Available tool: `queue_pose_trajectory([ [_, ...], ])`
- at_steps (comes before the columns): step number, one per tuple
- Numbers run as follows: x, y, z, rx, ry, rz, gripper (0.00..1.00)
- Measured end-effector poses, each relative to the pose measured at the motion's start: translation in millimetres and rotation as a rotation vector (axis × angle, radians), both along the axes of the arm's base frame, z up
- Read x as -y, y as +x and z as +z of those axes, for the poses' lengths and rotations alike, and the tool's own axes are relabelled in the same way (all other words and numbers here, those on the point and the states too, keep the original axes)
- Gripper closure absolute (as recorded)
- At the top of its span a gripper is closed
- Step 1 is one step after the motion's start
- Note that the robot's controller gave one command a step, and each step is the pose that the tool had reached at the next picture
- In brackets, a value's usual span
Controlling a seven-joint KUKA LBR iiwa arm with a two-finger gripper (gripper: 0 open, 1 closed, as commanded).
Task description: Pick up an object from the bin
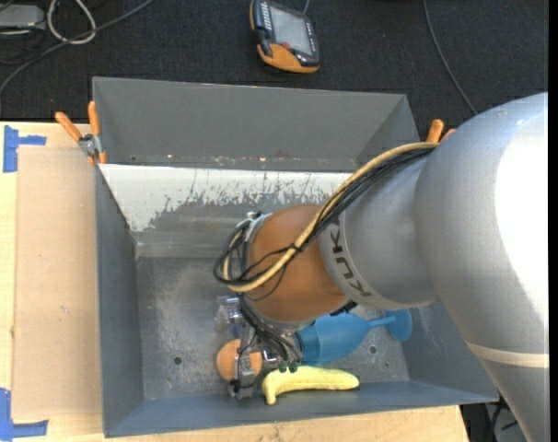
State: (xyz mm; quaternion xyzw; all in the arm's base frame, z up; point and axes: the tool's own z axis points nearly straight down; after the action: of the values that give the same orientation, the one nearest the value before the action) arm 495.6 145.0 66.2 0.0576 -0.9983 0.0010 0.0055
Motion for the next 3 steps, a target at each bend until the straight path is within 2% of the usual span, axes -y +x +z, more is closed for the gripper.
queue_pose_trajectory([
  [1, -6.9, -1.0, 3.3, 0.012, 0.005, 0.136, 0.00],
  [2, -0.9, 0.1, 1.6, 0.002, 0.002, 0.005, 0.00],
  [3, -6.2, -0.5, 2.6, 0.010, 0.006, 0.120, 0.00],
])
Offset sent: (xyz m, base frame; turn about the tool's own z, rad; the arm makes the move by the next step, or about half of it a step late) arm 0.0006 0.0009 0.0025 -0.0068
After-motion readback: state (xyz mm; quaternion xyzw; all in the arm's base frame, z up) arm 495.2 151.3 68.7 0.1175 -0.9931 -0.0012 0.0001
